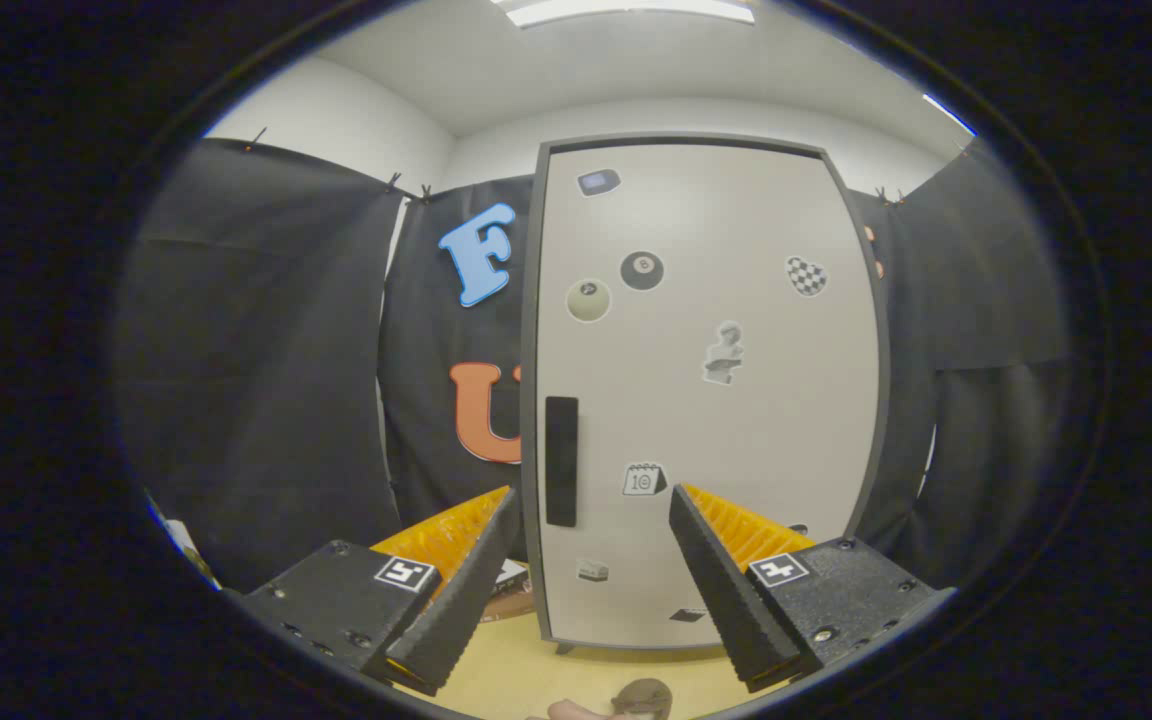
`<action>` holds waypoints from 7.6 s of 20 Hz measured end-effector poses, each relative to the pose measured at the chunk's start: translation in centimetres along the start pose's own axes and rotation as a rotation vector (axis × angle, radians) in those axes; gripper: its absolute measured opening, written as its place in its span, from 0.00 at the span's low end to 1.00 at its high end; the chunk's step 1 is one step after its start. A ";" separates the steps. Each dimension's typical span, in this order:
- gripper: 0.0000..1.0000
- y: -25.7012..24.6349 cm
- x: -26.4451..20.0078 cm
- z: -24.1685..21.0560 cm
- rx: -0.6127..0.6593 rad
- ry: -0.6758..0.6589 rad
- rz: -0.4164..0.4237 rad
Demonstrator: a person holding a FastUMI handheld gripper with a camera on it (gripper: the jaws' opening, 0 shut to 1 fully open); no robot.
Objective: Open the shoe cabinet door, grab the shoes and put them into the shoe cabinet, then close the shoe cabinet door.
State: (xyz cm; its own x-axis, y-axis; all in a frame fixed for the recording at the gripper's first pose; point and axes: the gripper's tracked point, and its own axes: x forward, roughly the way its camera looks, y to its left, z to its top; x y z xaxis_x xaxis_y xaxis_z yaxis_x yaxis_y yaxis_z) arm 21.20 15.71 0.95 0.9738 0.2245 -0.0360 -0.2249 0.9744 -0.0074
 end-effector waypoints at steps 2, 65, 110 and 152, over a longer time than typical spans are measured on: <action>0.99 1.3 2.3 -0.6 -0.007 0.024 0.023; 0.24 -9.6 -5.7 -1.2 -0.039 0.143 0.127; 1.00 -0.6 -9.0 -20.4 0.052 0.100 -0.071; 0.13 1.9 5.4 -38.0 0.036 0.259 0.016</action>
State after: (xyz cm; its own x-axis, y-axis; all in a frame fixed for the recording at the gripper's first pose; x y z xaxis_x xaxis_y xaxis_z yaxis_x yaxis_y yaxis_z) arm 24.77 18.23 -37.28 0.9280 0.2332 -0.2907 -0.2345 0.9716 0.0309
